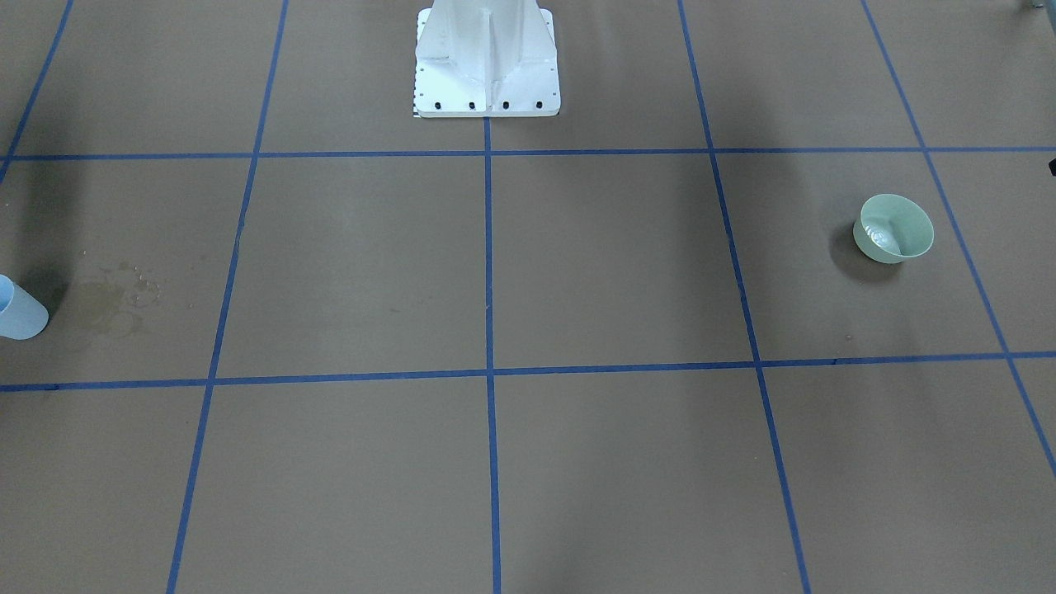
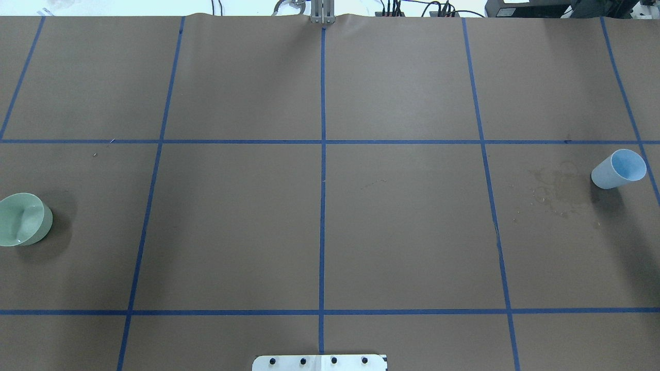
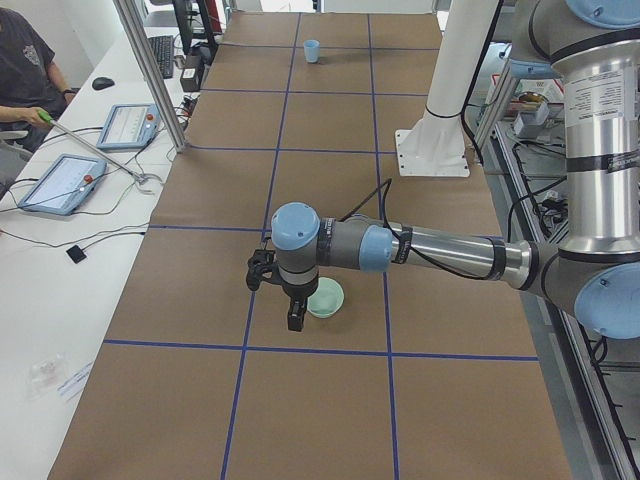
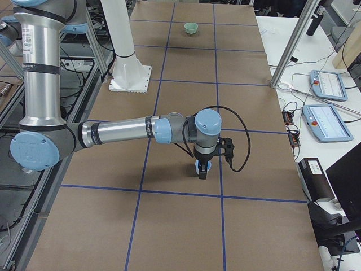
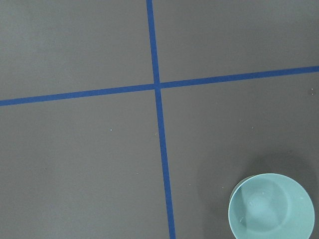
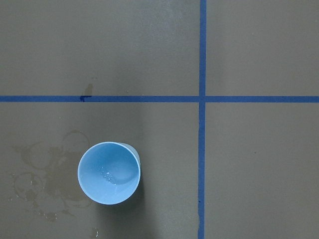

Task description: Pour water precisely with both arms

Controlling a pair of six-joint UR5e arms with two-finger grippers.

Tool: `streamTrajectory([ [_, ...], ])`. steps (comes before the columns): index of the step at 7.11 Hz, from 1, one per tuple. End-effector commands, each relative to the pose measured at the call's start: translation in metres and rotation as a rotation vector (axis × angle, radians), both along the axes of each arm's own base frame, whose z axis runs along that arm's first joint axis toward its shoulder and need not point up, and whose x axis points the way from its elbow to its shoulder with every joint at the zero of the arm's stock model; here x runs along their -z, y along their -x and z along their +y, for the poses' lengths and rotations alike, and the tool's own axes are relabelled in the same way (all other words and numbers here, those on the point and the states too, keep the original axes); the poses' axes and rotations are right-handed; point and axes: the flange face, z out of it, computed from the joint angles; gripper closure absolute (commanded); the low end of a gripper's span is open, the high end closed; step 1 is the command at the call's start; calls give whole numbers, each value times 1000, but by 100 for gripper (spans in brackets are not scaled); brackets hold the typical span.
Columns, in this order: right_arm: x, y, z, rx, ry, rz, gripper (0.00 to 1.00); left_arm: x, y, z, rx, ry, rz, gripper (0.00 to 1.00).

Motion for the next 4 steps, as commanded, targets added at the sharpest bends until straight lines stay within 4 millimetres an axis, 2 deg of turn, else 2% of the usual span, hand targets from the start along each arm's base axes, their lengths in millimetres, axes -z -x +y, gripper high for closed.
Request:
streamTrajectory([
  [1,1,0,1,0,-2,0,0,5,1,22,-9,-44,17,0],
  [4,-5,0,7,2,-7,0,0,-3,1,32,-3,-20,23,0],
])
